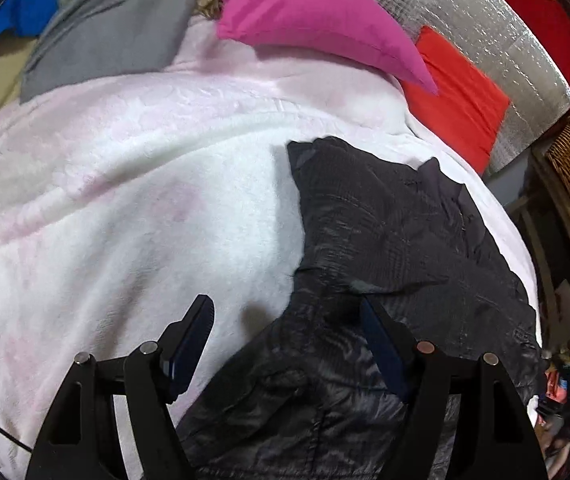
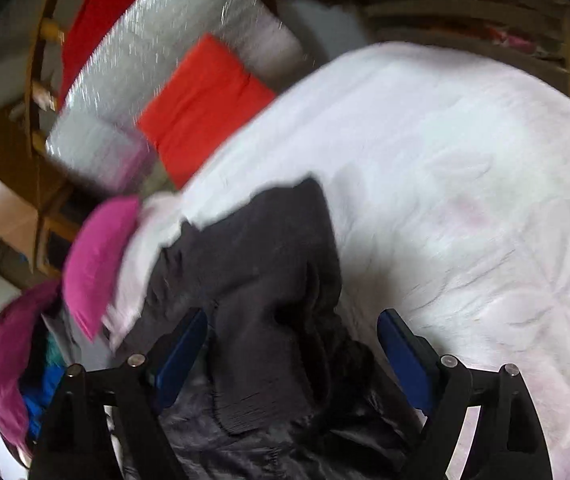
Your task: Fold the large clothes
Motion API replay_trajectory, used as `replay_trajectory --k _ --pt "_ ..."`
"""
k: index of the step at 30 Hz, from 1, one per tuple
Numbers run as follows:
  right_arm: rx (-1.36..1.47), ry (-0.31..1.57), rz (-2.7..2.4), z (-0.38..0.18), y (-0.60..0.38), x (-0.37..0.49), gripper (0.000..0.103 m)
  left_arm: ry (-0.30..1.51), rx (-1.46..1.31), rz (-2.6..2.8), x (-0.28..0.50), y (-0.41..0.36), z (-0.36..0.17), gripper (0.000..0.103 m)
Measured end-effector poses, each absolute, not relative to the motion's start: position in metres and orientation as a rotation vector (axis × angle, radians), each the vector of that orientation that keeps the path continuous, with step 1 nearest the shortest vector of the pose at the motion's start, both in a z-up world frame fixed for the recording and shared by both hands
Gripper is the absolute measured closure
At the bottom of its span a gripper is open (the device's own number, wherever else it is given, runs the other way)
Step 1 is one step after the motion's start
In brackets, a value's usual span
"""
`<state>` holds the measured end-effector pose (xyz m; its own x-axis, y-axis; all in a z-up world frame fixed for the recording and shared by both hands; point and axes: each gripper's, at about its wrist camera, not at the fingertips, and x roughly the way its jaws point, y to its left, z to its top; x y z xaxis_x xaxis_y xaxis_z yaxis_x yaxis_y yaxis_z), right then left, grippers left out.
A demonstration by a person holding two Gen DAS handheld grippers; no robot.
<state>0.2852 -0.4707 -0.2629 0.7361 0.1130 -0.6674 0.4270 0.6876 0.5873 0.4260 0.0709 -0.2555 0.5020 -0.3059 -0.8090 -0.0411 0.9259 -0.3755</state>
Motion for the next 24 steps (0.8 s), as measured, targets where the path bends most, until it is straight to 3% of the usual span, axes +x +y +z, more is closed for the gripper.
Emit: replay_trajectory --k 3,5,9,11,14,19,21,24 --pt "0.763 0.802 -0.178 -0.278 -0.462 0.301 0.020 1.061 -0.368 -0.211 0.432 0.060 -0.262 0.028" --pt "0.737 0.836 -0.179 -0.285 -0.456 0.306 0.035 1.077 -0.381 -0.230 0.435 0.057 -0.267 0.028" --pt "0.671 0.836 -0.177 -0.281 -0.447 0.307 0.053 1.088 -0.417 -0.223 0.439 0.056 -0.274 0.055" --pt "0.647 0.820 -0.181 -0.273 -0.444 0.305 0.065 1.065 -0.422 -0.220 0.438 0.056 -0.268 0.066" --pt "0.600 0.774 -0.178 -0.253 -0.435 0.298 0.071 1.025 -0.418 -0.229 0.433 0.058 -0.257 0.076" --pt "0.614 0.791 -0.202 -0.257 -0.441 0.297 0.072 1.071 -0.390 -0.198 0.435 0.056 -0.266 0.072" --pt "0.619 0.854 -0.210 -0.273 -0.443 0.305 0.070 1.084 -0.372 -0.175 0.437 0.055 -0.268 0.058" --pt "0.679 0.865 -0.190 -0.273 -0.451 0.304 0.062 1.089 -0.375 -0.149 0.435 0.061 -0.268 0.049"
